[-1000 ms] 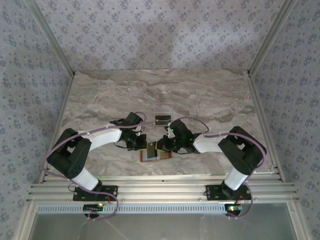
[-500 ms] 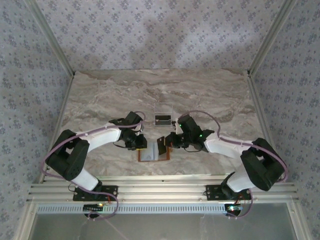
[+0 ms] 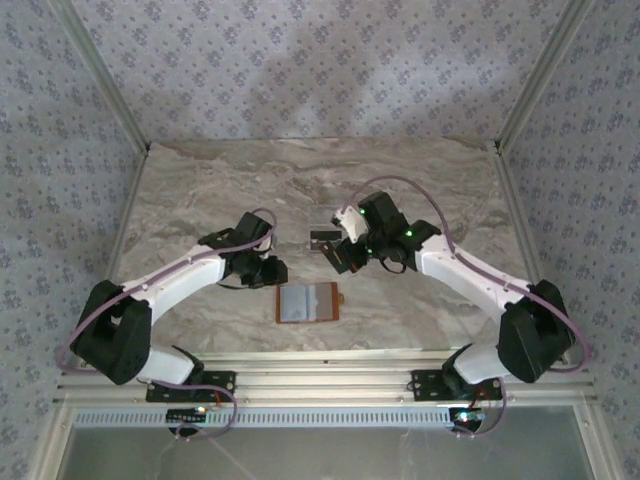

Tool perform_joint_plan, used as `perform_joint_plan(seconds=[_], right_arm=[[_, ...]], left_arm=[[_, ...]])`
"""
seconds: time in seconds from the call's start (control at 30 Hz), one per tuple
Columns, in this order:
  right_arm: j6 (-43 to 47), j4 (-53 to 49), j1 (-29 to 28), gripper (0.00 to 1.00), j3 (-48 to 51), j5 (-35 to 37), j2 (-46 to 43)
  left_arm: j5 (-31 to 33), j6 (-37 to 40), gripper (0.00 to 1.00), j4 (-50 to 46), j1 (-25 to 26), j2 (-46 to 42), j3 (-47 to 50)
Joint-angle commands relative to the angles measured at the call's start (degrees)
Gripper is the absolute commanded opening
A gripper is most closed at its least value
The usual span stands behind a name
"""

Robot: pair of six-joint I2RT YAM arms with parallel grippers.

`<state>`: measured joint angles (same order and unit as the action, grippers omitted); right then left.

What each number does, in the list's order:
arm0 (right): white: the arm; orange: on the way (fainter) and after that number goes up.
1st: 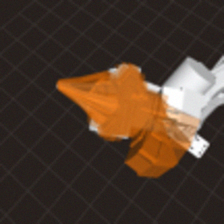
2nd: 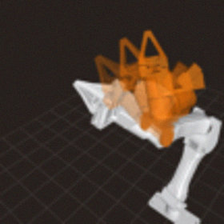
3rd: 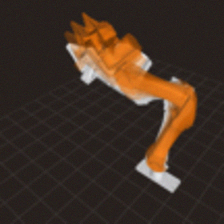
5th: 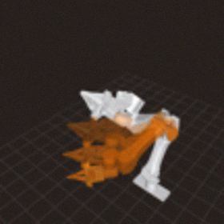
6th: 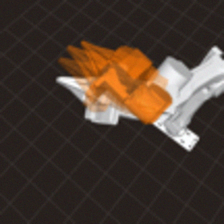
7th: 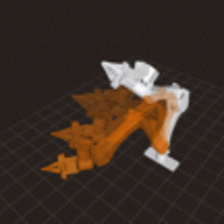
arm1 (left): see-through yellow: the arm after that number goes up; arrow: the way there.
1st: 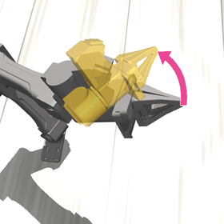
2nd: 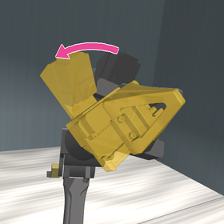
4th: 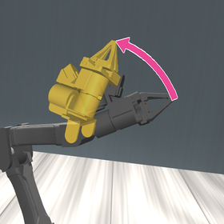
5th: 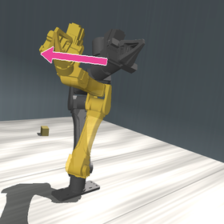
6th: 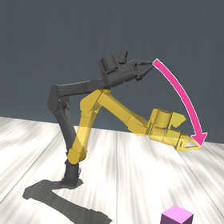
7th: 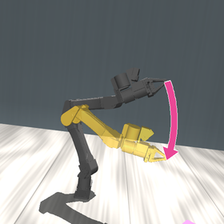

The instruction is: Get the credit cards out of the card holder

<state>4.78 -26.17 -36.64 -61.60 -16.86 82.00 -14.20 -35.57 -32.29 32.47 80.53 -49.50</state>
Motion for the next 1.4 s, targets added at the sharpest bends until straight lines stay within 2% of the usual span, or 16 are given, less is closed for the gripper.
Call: perform_joint_plan(seconds=[0.0, 0.23, 0.57, 1.0, 1.37], right_arm=[[21.2, -11.5, 0.6, 0.00, -5.7, 4.9, 4.5], [39.1, -18.8, 1.2, 0.00, -16.5, 5.1, 13.4], [50.4, -26.8, 4.3, 0.00, -32.1, 1.3, 24.7], [58.2, -38.0, 4.4, 0.00, -52.6, 1.0, 40.2], [59.2, -44.3, 4.1, 0.00, -60.6, 1.5, 49.1]], left_arm=[[1.5, 1.7, 0.30, -4.6, -0.2, -1.0, 2.5], [0.6, 1.6, 0.23, -4.1, 0.1, -0.3, 7.4], [-2.9, 0.0, 0.21, -0.1, 2.0, 2.3, 8.9], [-1.5, -1.4, 0.20, 0.3, 2.7, 1.5, 8.9], [-0.2, -0.6, 0.20, -1.7, 1.0, -1.2, 9.4]])
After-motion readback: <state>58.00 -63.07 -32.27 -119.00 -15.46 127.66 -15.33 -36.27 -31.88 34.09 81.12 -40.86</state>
